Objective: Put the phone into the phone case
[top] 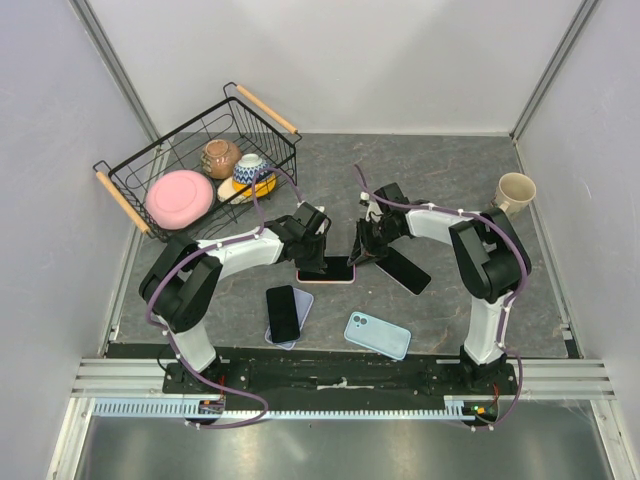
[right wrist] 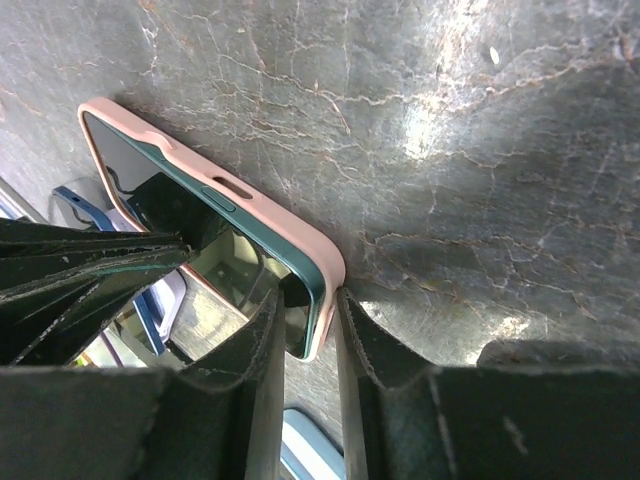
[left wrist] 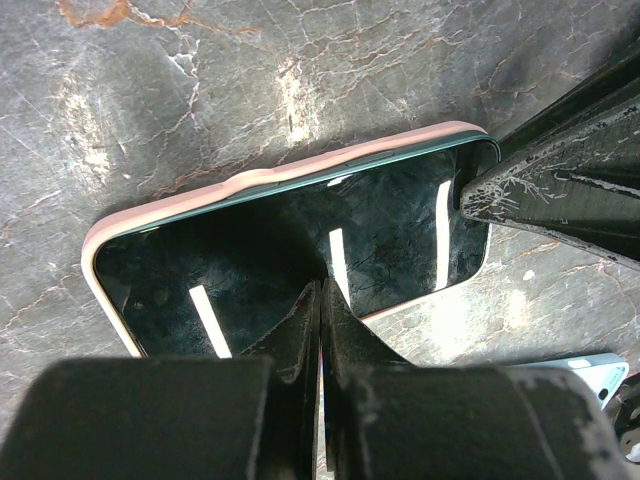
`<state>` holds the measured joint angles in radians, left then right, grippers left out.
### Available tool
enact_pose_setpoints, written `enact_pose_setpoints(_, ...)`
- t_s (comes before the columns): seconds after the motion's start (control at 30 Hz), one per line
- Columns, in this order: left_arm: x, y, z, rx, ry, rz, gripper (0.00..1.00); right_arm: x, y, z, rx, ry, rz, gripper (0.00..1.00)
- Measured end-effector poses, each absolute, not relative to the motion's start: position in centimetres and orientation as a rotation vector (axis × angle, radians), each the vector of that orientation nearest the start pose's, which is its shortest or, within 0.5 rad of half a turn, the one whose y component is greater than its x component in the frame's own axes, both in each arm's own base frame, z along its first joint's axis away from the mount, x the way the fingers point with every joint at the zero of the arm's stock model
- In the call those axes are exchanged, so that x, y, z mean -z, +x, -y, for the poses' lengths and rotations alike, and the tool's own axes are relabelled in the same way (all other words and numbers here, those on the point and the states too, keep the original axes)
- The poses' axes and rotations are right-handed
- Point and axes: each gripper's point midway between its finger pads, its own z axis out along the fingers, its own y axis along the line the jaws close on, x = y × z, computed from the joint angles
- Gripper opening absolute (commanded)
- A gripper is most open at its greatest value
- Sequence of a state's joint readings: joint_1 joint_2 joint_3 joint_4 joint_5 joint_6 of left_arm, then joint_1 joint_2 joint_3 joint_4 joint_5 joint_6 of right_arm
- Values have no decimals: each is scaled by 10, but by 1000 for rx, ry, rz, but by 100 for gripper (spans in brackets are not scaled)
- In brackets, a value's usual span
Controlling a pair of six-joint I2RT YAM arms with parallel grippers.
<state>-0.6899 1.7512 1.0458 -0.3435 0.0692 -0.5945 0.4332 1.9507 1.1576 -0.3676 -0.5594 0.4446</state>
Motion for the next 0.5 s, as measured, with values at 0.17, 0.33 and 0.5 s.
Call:
enact_pose_setpoints(0.17, -28, 275, 273, 509, 155, -2715, 2, -15, 302, -259, -897, -165, -2882, 25)
enact_pose_setpoints(0.33, -28, 275, 273, 507, 157, -2715, 2, -12, 301, -259, -807, -186, -2913, 23)
enact_pose_setpoints(0.5, -28, 275, 273, 501, 158, -2714, 2, -11, 301, -259, -711, -210, -2925, 22)
